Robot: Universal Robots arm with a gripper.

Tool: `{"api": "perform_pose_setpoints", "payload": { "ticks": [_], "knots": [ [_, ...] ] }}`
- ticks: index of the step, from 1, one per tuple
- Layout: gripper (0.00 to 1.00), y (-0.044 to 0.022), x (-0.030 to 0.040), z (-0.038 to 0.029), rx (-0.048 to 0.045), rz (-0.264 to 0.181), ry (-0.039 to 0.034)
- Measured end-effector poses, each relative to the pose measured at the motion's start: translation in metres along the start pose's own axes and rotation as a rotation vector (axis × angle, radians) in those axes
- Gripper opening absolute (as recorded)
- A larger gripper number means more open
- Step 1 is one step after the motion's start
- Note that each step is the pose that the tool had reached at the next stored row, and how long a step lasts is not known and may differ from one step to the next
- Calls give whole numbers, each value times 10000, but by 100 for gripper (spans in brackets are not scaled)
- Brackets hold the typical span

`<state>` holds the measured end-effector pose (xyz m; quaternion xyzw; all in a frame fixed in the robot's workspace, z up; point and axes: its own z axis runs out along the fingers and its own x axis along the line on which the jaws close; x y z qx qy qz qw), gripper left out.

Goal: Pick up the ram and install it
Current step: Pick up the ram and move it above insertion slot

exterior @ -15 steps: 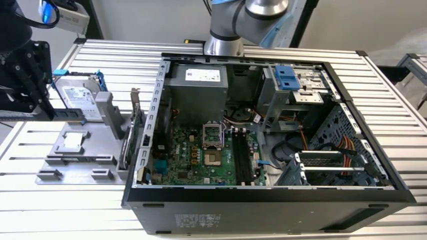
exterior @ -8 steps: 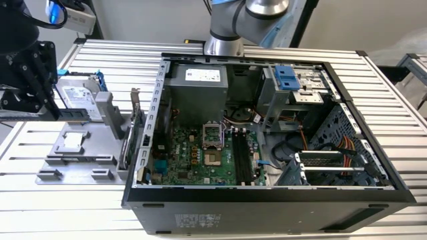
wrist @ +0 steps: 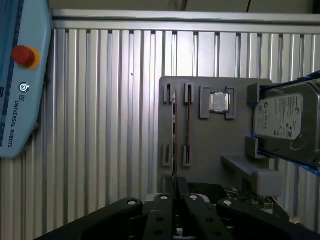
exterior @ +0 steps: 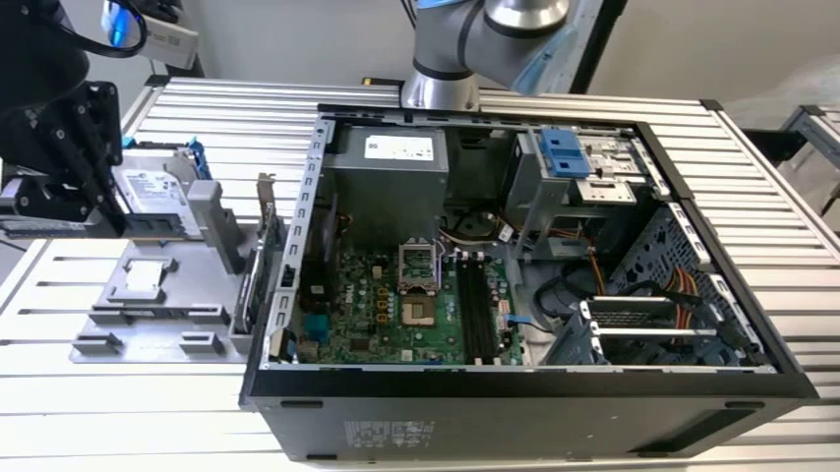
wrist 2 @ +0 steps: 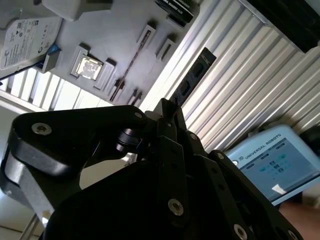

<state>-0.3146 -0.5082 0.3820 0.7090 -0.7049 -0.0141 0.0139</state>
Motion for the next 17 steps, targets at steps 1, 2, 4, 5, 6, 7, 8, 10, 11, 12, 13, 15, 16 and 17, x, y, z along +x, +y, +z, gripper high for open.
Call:
{"api": "perform_pose_setpoints", "payload": {
  "ticks": [1, 2, 4, 5, 6, 7, 8, 10, 11, 12, 13, 15, 16, 17],
  "knots": [
    [0, -9, 0, -1, -1, 0, 0],
    [0, -17, 0, 0, 0, 0, -1],
    [0, -33, 0, -2, -3, 0, 1],
    [0, -40, 0, -2, -3, 0, 1],
    [0, -50, 0, -2, -5, 0, 1],
    [0, -60, 0, -2, -6, 0, 1],
    [0, -69, 0, -3, -8, 0, 2],
    [0, -90, 0, -4, -10, 0, 2],
    [0, -100, 0, -4, -12, 0, 3],
    [0, -111, 1, -4, -13, 0, 2],
    [0, -123, 1, -5, -14, 0, 3],
    [0, -145, 1, -6, -15, 0, 4],
    [0, -154, 1, -6, -15, 0, 4],
    [0, -164, 1, -7, -16, 0, 5]
  ]
}}
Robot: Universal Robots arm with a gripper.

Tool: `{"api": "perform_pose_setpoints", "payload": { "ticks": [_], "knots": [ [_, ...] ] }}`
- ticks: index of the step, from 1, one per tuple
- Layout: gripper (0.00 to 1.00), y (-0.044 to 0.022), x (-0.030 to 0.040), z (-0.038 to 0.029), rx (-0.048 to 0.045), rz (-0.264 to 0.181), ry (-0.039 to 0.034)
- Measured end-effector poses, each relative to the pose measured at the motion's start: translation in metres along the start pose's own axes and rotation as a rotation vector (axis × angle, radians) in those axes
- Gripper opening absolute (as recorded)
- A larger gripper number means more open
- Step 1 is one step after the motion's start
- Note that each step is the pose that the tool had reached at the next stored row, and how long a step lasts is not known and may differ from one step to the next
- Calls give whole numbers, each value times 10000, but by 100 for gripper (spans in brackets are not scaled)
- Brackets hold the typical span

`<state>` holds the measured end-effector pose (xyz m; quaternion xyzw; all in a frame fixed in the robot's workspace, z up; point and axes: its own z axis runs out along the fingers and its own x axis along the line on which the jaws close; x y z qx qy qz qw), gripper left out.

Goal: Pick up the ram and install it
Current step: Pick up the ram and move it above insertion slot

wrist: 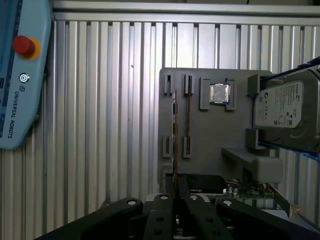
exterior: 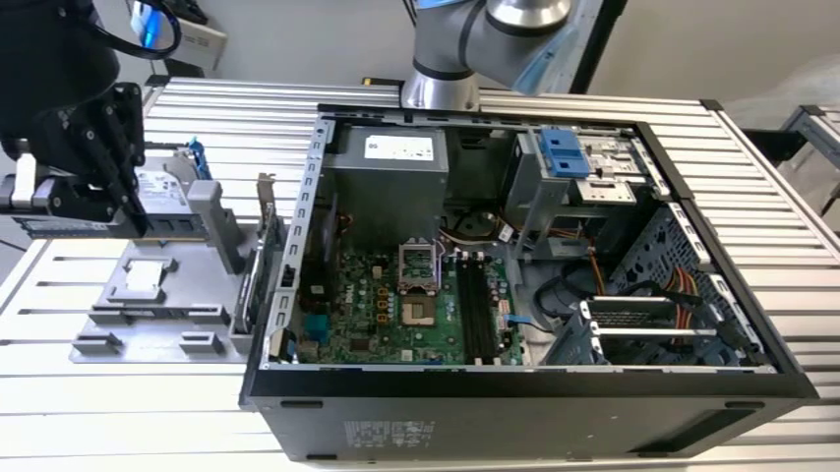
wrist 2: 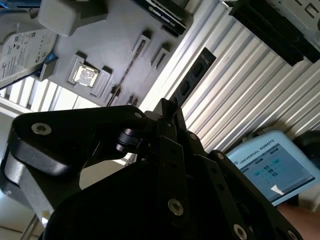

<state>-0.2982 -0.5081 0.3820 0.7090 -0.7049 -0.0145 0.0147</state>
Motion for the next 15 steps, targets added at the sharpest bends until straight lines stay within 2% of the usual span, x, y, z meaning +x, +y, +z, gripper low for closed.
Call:
{"api": "perform_pose_setpoints", "payload": {
  "ticks": [15],
  "knots": [
    [0, -141, 0, -5, -5, 0, 14]
  ]
}}
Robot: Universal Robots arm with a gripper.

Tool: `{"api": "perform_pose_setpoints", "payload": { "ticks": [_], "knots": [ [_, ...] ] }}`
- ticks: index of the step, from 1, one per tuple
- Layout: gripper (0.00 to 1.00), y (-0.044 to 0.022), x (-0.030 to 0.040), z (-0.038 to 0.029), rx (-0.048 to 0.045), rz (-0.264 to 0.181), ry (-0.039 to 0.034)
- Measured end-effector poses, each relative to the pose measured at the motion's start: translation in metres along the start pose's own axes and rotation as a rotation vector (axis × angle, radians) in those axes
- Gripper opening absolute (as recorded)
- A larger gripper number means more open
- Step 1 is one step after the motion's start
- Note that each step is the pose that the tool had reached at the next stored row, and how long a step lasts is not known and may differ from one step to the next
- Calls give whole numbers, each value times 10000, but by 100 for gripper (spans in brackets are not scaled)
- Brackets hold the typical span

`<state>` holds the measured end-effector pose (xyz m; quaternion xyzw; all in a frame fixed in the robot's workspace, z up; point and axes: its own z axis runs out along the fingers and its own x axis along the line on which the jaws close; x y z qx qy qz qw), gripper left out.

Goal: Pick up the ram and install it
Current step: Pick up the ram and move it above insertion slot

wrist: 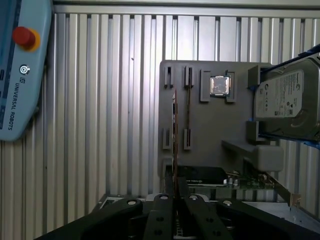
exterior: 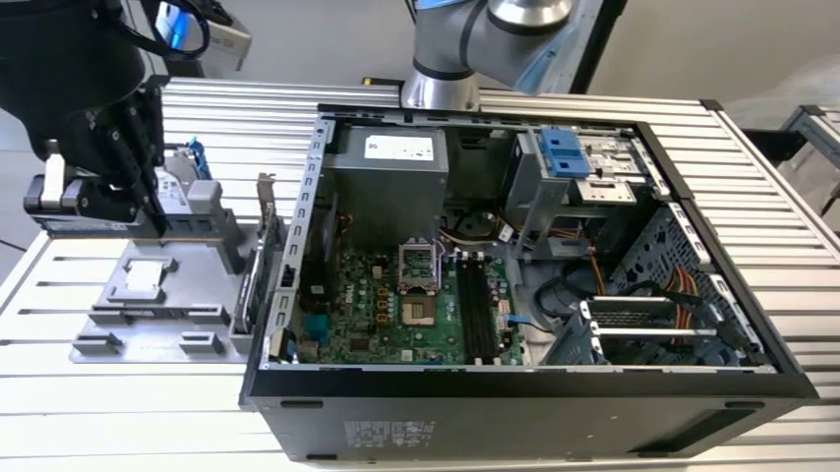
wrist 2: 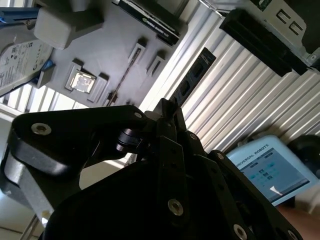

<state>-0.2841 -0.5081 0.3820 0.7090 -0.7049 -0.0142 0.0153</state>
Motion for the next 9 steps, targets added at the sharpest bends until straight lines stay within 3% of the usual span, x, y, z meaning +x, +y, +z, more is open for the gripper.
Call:
{"api": "perform_pose_setpoints", "payload": {
  "ticks": [9],
  "knots": [
    [0, -82, 0, -3, -7, 0, 13]
  ]
}}
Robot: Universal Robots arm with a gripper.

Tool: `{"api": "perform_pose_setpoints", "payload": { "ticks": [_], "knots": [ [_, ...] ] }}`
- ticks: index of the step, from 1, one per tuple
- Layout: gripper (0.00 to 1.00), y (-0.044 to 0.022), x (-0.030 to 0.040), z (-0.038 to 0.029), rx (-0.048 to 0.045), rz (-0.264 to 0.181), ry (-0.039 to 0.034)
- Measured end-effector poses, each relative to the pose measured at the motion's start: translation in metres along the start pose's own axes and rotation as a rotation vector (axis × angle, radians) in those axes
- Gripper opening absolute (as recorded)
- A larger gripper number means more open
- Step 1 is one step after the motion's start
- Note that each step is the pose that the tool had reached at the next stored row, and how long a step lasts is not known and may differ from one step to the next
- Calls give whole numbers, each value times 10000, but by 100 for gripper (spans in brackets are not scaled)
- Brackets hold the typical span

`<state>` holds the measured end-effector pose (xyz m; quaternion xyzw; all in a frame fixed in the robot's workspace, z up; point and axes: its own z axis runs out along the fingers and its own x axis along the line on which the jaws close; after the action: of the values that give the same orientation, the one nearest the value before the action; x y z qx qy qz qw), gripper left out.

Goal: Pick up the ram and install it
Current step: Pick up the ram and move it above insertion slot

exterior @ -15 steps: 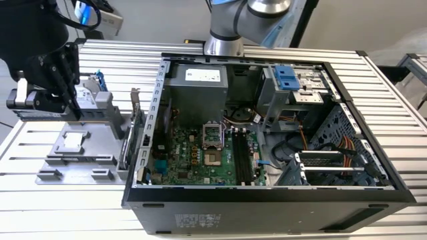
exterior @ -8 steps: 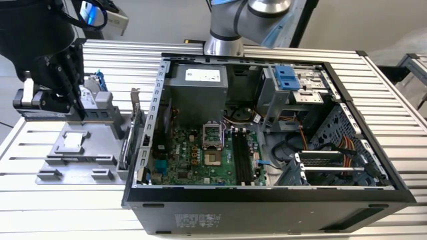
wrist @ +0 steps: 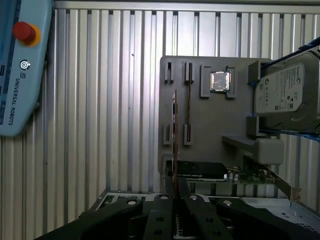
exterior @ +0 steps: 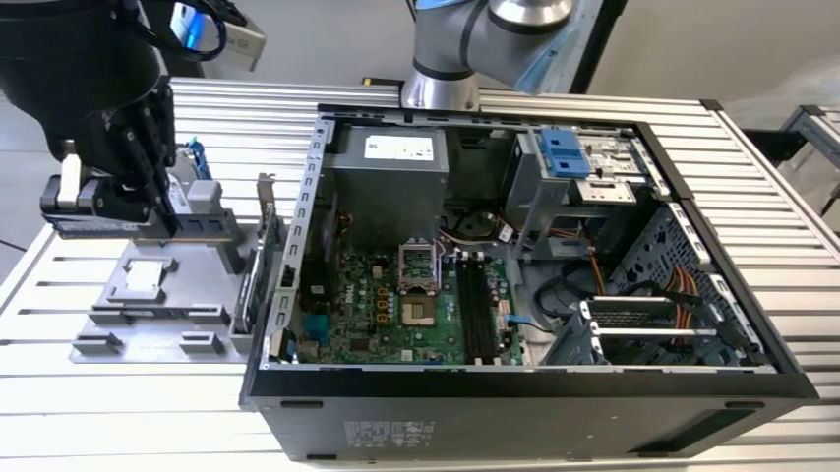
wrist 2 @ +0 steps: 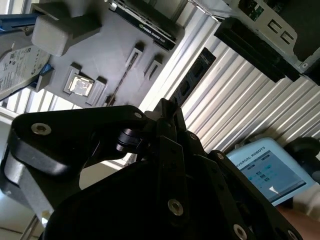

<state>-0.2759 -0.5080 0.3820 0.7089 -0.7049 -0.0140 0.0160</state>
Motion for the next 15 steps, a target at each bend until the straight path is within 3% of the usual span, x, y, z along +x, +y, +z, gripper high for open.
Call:
{"api": "perform_pose_setpoints", "payload": {
  "ticks": [15],
  "knots": [
    [0, -137, 0, -6, -10, 1, 22]
  ]
}}
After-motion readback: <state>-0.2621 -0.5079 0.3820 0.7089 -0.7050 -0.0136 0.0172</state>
